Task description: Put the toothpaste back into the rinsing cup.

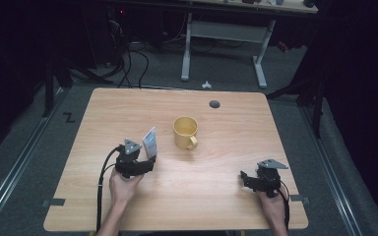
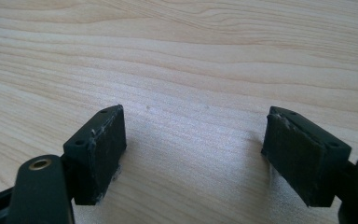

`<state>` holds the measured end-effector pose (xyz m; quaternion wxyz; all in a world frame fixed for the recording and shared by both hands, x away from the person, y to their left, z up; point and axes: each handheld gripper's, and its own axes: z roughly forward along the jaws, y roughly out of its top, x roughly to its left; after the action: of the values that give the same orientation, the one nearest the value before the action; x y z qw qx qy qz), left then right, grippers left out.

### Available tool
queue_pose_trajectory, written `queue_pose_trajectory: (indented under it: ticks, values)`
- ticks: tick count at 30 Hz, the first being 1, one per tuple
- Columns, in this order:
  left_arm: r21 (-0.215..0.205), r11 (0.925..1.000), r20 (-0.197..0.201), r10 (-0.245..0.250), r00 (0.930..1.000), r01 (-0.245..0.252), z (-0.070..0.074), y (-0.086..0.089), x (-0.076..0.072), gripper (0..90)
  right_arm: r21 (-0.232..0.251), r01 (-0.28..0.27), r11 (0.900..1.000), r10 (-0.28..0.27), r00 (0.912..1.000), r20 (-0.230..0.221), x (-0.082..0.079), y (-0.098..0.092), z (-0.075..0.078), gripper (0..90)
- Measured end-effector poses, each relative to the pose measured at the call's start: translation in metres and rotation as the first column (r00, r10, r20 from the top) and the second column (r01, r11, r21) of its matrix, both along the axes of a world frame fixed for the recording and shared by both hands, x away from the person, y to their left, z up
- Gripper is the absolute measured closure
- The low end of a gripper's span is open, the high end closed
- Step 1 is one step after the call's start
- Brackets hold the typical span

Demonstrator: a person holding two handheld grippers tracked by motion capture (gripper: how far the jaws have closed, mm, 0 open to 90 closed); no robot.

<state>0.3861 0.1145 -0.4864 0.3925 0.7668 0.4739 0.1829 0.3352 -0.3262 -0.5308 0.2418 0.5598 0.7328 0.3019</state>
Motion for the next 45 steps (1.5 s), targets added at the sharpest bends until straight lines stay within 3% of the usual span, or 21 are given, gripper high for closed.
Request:
queue_pose_trajectory:
  ticks: [5, 8, 17, 24, 45]
  values:
    - [0.006, 1.0, 0.009, -0.005, 0.9999, 0.005, 0.004, -0.003, 0.004, 35.1, 0.0, 0.0, 1.0, 0.0, 1.0, 0.0, 0.0, 0.0, 0.0, 21.2]
    - [-0.018, 0.9998, 0.01, 0.01, 0.9999, -0.01, 0.003, -0.003, 0.008, 34.7, 0.0, 0.0, 1.0, 0.0, 1.0, 0.0, 0.0, 0.0, 0.0, 21.2]
    - [-0.001, 0.9999, 0.023, 0.016, 0.9996, -0.016, 0.006, -0.009, 0.018, 33.8, 0.0, 0.0, 1.0, 0.0, 1.0, 0.0, 0.0, 0.0, 0.0, 21.2]
    - [-0.025, 0.9989, 0.033, 0.039, 0.9987, -0.039, 0.002, -0.011, 0.025, 39.4, 0.0, 0.0, 1.0, 0.0, 1.0, 0.0, 0.0, 0.0, 0.0, 21.2]
    - [-0.001, 1.0, 0.04, -0.002, 0.9992, 0.002, 0.004, -0.017, 0.032, 58.8, 0.0, -0.001, 1.0, 0.001, 1.0, 0.0, 0.0, 0.0, 0.0, 21.2]
